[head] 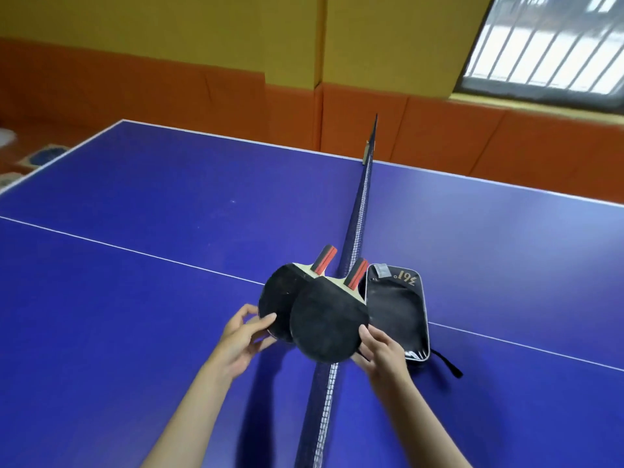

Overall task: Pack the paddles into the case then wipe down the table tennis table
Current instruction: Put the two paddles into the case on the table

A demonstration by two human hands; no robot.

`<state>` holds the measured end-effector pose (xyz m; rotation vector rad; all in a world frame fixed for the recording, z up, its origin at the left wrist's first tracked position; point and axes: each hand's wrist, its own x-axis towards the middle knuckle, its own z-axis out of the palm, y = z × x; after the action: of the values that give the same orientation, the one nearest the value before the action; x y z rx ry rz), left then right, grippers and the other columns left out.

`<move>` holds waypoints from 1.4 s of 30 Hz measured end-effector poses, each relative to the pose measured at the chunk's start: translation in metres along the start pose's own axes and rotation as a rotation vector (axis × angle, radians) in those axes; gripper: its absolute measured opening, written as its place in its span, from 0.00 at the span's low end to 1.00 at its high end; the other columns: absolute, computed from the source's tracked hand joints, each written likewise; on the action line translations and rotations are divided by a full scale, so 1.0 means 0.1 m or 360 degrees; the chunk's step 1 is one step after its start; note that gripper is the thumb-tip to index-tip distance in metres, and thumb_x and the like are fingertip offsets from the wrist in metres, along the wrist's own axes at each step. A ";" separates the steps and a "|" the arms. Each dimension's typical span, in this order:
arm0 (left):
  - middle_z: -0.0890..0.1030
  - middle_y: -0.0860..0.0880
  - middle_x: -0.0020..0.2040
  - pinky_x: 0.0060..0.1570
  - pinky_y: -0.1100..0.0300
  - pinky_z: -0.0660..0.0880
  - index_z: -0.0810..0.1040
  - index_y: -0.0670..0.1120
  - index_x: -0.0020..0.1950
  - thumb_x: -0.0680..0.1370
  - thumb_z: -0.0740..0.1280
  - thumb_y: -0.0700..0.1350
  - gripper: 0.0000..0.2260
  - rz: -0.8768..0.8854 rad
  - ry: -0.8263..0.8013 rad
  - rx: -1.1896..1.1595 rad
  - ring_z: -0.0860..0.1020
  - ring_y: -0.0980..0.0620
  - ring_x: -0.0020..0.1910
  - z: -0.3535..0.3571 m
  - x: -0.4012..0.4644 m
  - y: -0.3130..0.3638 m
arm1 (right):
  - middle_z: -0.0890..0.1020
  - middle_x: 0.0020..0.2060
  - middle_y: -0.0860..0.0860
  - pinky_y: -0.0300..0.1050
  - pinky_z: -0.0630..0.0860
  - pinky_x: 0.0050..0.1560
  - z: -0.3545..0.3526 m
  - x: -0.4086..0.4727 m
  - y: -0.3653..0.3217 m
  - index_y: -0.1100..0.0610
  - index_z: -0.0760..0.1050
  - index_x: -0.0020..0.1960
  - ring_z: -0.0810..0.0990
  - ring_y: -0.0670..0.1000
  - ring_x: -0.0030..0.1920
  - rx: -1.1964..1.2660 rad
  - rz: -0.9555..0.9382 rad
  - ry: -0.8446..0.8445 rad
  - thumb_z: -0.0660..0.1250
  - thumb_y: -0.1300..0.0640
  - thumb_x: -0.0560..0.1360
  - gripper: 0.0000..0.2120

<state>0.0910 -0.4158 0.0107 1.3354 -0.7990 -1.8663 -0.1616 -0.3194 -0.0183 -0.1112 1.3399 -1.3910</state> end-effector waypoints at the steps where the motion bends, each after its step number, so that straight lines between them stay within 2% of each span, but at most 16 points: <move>1: 0.84 0.38 0.51 0.54 0.45 0.83 0.72 0.44 0.46 0.77 0.73 0.35 0.10 0.0005 -0.0090 -0.0016 0.84 0.43 0.47 0.08 -0.17 -0.06 | 0.86 0.52 0.57 0.45 0.85 0.41 -0.05 -0.13 -0.03 0.64 0.82 0.59 0.83 0.58 0.53 -0.0002 -0.0019 -0.0002 0.70 0.62 0.82 0.08; 5: 0.81 0.34 0.63 0.60 0.42 0.80 0.72 0.41 0.56 0.78 0.71 0.34 0.11 0.0007 -0.0394 -0.0060 0.83 0.39 0.61 0.38 -0.73 -0.29 | 0.86 0.49 0.55 0.49 0.85 0.42 -0.39 -0.61 -0.08 0.63 0.80 0.57 0.85 0.54 0.50 -0.0015 -0.0119 0.0081 0.69 0.62 0.83 0.06; 9: 0.81 0.39 0.67 0.61 0.42 0.80 0.69 0.52 0.73 0.78 0.71 0.34 0.28 -0.0038 -0.0610 0.0027 0.79 0.39 0.67 0.64 -1.11 -0.52 | 0.87 0.55 0.59 0.56 0.85 0.47 -0.78 -0.98 -0.07 0.61 0.76 0.59 0.86 0.61 0.55 0.0078 -0.0075 0.0004 0.68 0.60 0.83 0.06; 11: 0.80 0.40 0.68 0.63 0.39 0.78 0.68 0.54 0.75 0.79 0.72 0.36 0.28 -0.0094 -0.0712 0.0081 0.79 0.40 0.67 0.73 -1.24 -0.61 | 0.87 0.56 0.61 0.56 0.85 0.48 -0.93 -1.12 -0.08 0.62 0.74 0.61 0.86 0.63 0.56 0.0025 -0.0092 0.0034 0.69 0.60 0.83 0.09; 13: 0.80 0.40 0.66 0.63 0.40 0.78 0.72 0.53 0.73 0.80 0.73 0.43 0.23 -0.0143 -0.0773 0.0135 0.79 0.43 0.65 0.81 -1.33 -0.65 | 0.86 0.56 0.62 0.57 0.85 0.49 -1.10 -1.19 -0.08 0.62 0.73 0.63 0.85 0.65 0.57 -0.0092 -0.0125 0.0090 0.69 0.58 0.83 0.12; 16: 0.81 0.41 0.55 0.59 0.46 0.79 0.77 0.44 0.60 0.73 0.79 0.56 0.24 -0.0139 -0.0602 0.0229 0.80 0.46 0.53 0.96 -1.36 -0.63 | 0.85 0.56 0.63 0.55 0.85 0.46 -1.30 -1.24 -0.08 0.61 0.75 0.62 0.85 0.65 0.56 -0.0250 -0.0195 0.0106 0.70 0.57 0.82 0.12; 18: 0.80 0.45 0.45 0.52 0.48 0.78 0.74 0.43 0.53 0.70 0.82 0.56 0.24 -0.0085 -0.0474 0.0415 0.79 0.49 0.43 1.07 -1.32 -0.65 | 0.86 0.54 0.62 0.55 0.85 0.46 -1.37 -1.23 -0.09 0.62 0.75 0.60 0.84 0.62 0.55 -0.0307 -0.0215 0.0047 0.71 0.58 0.81 0.11; 20: 0.80 0.47 0.41 0.48 0.47 0.78 0.74 0.40 0.55 0.73 0.81 0.50 0.22 -0.0041 -0.0419 0.0567 0.79 0.50 0.40 1.14 -1.26 -0.69 | 0.87 0.53 0.60 0.59 0.85 0.52 -1.39 -1.20 -0.12 0.62 0.76 0.59 0.85 0.62 0.57 -0.0362 -0.0204 -0.0014 0.72 0.57 0.81 0.11; 23: 0.82 0.42 0.43 0.49 0.46 0.79 0.77 0.43 0.60 0.75 0.79 0.47 0.19 -0.0037 -0.0389 0.0549 0.81 0.48 0.42 1.13 -1.16 -0.75 | 0.88 0.51 0.58 0.59 0.83 0.57 -1.38 -1.02 -0.19 0.61 0.79 0.57 0.86 0.58 0.54 -0.0451 -0.0203 -0.0078 0.73 0.58 0.80 0.09; 26: 0.84 0.35 0.52 0.49 0.46 0.82 0.78 0.44 0.62 0.76 0.77 0.46 0.18 -0.0003 -0.0226 0.0445 0.84 0.45 0.47 1.03 -1.02 -0.84 | 0.88 0.48 0.58 0.55 0.83 0.57 -1.36 -0.63 -0.28 0.59 0.83 0.53 0.86 0.58 0.53 -0.0665 -0.0240 -0.0027 0.73 0.56 0.80 0.06; 29: 0.85 0.39 0.49 0.49 0.44 0.83 0.78 0.45 0.61 0.77 0.76 0.43 0.15 0.0105 0.0027 0.0354 0.84 0.48 0.46 0.94 -0.87 -0.91 | 0.87 0.48 0.52 0.52 0.79 0.53 -1.39 -0.06 -0.34 0.54 0.83 0.52 0.84 0.56 0.55 -0.0989 -0.0361 0.0287 0.72 0.56 0.80 0.03; 32: 0.85 0.40 0.49 0.47 0.45 0.84 0.78 0.45 0.60 0.77 0.76 0.42 0.14 0.0164 0.0223 0.0283 0.83 0.48 0.48 0.83 -0.69 -0.94 | 0.79 0.60 0.53 0.50 0.70 0.51 -1.44 0.44 -0.38 0.54 0.76 0.65 0.75 0.59 0.65 -0.1351 -0.0335 0.0680 0.70 0.54 0.80 0.15; 35: 0.84 0.43 0.46 0.41 0.52 0.83 0.77 0.46 0.60 0.77 0.75 0.41 0.14 0.0191 0.0313 0.0224 0.83 0.50 0.46 0.73 -0.53 -0.95 | 0.77 0.65 0.56 0.54 0.71 0.56 -1.49 0.81 -0.35 0.54 0.68 0.74 0.71 0.62 0.69 -0.1481 -0.0080 0.0749 0.71 0.47 0.79 0.27; 37: 0.84 0.46 0.43 0.40 0.54 0.82 0.77 0.45 0.61 0.77 0.74 0.40 0.14 0.0198 0.0320 0.0198 0.83 0.52 0.44 0.70 -0.45 -0.96 | 0.79 0.64 0.56 0.58 0.71 0.63 -1.52 0.98 -0.29 0.53 0.67 0.74 0.73 0.62 0.69 -0.1544 0.0047 0.0770 0.74 0.44 0.77 0.30; 39: 0.84 0.48 0.42 0.41 0.54 0.82 0.76 0.44 0.61 0.77 0.74 0.40 0.14 0.0200 0.0307 0.0171 0.83 0.52 0.43 0.70 -0.39 -0.97 | 0.82 0.60 0.55 0.57 0.71 0.64 -1.52 1.05 -0.25 0.53 0.70 0.69 0.77 0.60 0.64 -0.1576 0.0085 0.0831 0.76 0.47 0.75 0.28; 42: 0.84 0.48 0.42 0.41 0.54 0.82 0.75 0.44 0.62 0.78 0.73 0.40 0.14 0.0203 0.0275 0.0135 0.83 0.51 0.43 0.74 -0.36 -0.97 | 0.84 0.57 0.55 0.49 0.73 0.53 -1.52 1.06 -0.22 0.55 0.78 0.64 0.81 0.58 0.49 -0.1483 0.0121 0.0846 0.76 0.54 0.74 0.20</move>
<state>0.0108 -0.3249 -0.0270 1.4416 -0.8596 -1.6102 -0.3191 -0.3087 -0.1172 -0.3167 2.3332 -0.6419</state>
